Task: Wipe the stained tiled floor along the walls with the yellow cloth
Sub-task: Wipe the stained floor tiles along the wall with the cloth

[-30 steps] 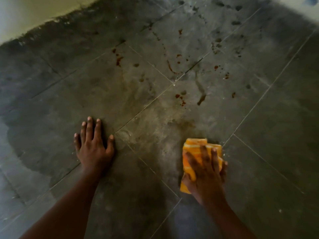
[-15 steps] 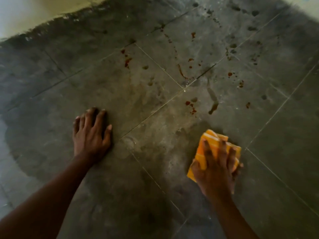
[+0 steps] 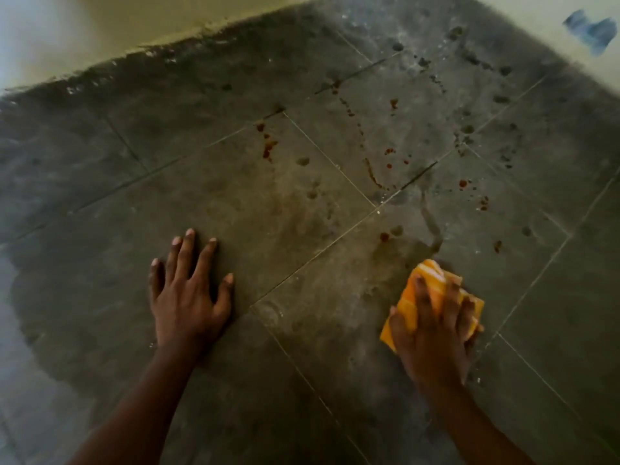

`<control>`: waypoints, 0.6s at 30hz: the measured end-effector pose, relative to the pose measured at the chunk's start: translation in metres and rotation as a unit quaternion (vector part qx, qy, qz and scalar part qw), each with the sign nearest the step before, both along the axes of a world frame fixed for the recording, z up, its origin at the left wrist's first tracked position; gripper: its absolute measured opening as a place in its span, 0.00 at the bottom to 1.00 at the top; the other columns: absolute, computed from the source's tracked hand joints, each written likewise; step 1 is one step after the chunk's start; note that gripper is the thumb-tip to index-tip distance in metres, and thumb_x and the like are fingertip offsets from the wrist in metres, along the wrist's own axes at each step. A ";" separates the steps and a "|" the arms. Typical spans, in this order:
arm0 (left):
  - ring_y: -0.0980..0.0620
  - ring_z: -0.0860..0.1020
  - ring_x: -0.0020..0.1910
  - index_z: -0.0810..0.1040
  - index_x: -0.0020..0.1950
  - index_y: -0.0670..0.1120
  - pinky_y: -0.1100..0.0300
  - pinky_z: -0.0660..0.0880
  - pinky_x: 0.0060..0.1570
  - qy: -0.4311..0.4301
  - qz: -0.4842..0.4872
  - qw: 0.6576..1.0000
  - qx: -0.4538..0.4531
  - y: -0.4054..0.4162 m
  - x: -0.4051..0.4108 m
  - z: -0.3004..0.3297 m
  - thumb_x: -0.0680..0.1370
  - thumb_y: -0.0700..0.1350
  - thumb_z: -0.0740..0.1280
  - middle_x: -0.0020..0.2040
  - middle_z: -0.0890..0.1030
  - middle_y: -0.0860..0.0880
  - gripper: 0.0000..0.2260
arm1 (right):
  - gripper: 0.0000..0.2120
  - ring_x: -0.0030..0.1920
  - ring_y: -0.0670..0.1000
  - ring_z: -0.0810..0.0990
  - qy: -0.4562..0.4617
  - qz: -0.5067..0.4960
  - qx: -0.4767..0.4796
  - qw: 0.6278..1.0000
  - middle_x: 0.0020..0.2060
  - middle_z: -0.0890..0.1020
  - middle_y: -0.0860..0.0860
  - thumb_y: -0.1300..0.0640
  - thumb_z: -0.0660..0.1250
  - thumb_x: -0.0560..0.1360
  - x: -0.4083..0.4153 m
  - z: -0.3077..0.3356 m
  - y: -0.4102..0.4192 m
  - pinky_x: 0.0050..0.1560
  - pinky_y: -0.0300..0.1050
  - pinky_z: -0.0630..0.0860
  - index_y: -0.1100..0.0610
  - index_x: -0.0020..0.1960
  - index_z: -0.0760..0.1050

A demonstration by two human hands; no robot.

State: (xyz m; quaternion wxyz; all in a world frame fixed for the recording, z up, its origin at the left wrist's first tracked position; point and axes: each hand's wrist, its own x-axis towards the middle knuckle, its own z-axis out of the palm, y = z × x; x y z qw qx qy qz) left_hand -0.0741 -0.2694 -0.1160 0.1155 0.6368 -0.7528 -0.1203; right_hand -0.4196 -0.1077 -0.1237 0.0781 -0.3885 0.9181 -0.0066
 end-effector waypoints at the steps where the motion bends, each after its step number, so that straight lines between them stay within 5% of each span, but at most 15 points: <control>1: 0.47 0.49 0.86 0.59 0.85 0.55 0.39 0.47 0.83 -0.001 0.004 1.000 -0.002 0.000 0.000 -0.001 0.81 0.65 0.52 0.87 0.53 0.48 0.33 | 0.40 0.82 0.68 0.48 -0.004 -0.048 -0.009 0.999 0.85 0.47 0.54 0.24 0.46 0.73 0.000 0.000 -0.027 0.76 0.77 0.53 0.35 0.82 0.50; 3: 0.47 0.49 0.86 0.59 0.85 0.55 0.40 0.47 0.83 0.002 0.004 1.000 -0.003 -0.001 0.000 -0.004 0.81 0.65 0.53 0.87 0.52 0.48 0.33 | 0.41 0.82 0.70 0.44 -0.027 -0.093 -0.044 0.994 0.85 0.45 0.55 0.23 0.44 0.73 0.015 -0.002 -0.093 0.76 0.78 0.46 0.37 0.83 0.50; 6: 0.48 0.48 0.86 0.59 0.85 0.55 0.40 0.47 0.83 0.003 -0.002 1.000 -0.001 -0.003 0.002 -0.006 0.81 0.65 0.53 0.87 0.52 0.49 0.33 | 0.37 0.82 0.70 0.46 -0.022 0.032 -0.051 0.998 0.85 0.48 0.56 0.26 0.47 0.75 0.050 -0.004 -0.145 0.76 0.77 0.46 0.37 0.82 0.53; 11: 0.47 0.50 0.86 0.60 0.85 0.54 0.39 0.49 0.83 0.002 0.004 1.000 -0.010 0.001 0.001 -0.004 0.81 0.65 0.52 0.87 0.52 0.48 0.33 | 0.36 0.83 0.67 0.51 0.029 0.203 -0.039 0.978 0.85 0.49 0.54 0.28 0.52 0.77 0.047 0.003 -0.051 0.76 0.73 0.58 0.37 0.83 0.54; 14: 0.47 0.51 0.86 0.60 0.85 0.52 0.41 0.49 0.83 -0.007 -0.001 1.000 -0.011 -0.002 -0.001 -0.008 0.82 0.64 0.52 0.87 0.52 0.47 0.33 | 0.38 0.81 0.71 0.50 0.034 0.096 -0.019 0.995 0.84 0.50 0.57 0.25 0.50 0.75 0.010 0.001 -0.066 0.75 0.75 0.58 0.37 0.82 0.55; 18: 0.46 0.53 0.86 0.63 0.84 0.52 0.41 0.50 0.83 -0.013 -0.003 1.000 -0.024 -0.001 0.000 -0.013 0.82 0.61 0.55 0.87 0.54 0.46 0.31 | 0.39 0.82 0.71 0.42 -0.011 -0.022 -0.065 0.998 0.84 0.50 0.58 0.23 0.47 0.75 0.052 -0.001 -0.180 0.76 0.77 0.44 0.38 0.82 0.55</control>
